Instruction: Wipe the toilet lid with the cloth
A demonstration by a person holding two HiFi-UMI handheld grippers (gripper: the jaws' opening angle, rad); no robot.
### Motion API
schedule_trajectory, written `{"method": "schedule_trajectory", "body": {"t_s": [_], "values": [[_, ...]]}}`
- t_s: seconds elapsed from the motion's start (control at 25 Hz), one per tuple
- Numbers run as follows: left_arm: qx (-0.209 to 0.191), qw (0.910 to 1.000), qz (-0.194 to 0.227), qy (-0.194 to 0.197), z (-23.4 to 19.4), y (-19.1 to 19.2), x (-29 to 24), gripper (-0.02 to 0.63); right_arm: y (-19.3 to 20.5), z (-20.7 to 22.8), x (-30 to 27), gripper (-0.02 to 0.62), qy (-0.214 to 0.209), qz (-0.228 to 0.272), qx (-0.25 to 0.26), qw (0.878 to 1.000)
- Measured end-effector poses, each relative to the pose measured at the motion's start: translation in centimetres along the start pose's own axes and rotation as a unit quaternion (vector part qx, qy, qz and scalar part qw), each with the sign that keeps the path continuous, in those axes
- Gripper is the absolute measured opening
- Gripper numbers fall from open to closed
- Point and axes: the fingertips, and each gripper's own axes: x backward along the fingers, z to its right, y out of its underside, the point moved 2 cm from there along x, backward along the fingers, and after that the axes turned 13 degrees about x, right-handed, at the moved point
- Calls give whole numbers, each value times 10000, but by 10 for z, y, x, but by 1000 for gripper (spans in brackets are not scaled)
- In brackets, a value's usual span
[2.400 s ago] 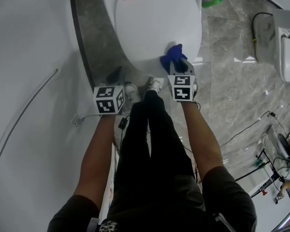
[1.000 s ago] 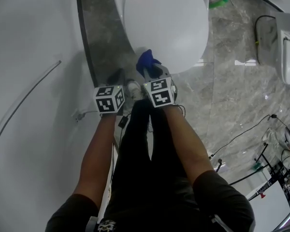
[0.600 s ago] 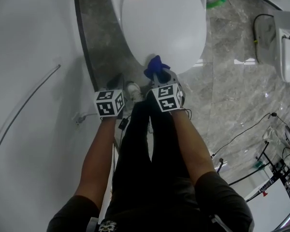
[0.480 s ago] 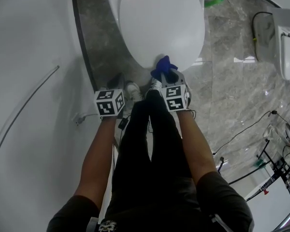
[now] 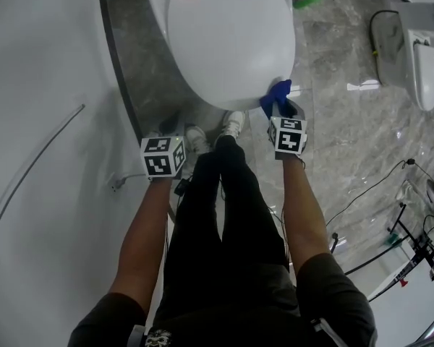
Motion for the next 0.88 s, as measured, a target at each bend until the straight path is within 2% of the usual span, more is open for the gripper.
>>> {"method": "schedule_trajectory", "body": {"t_s": [0.08, 0.2, 0.32, 0.44, 0.56, 0.72, 0.8, 0.88], "values": [[27, 10000, 22, 74, 7, -9, 7, 12, -20, 8, 19, 74, 105, 372, -107, 9992], [115, 9988, 352, 307, 35, -44, 50, 12, -79, 7, 90, 74, 141, 1278, 47, 9917], [-84, 9958, 725, 548, 77, -83, 112, 12, -142, -5, 189, 72, 169, 1965, 322, 9798], [-441, 9908, 1125, 609, 121, -129, 172, 11, -202, -5, 282, 69, 322, 2473, 499, 9671], [-728, 9815, 1599, 763, 167, -179, 233, 12, -253, -6, 361, 69, 366, 3066, 635, 9490], [-391, 9634, 2200, 1481, 226, -229, 310, 11, -290, -3, 431, 69, 388, 3651, 718, 9274], [-370, 9554, 2439, 1625, 238, -247, 331, 12, -303, -1, 445, 69, 395, 3862, 705, 9189], [-383, 9516, 2576, 1634, 247, -257, 345, 12, -311, 1, 455, 69, 377, 4034, 713, 9114]]}}
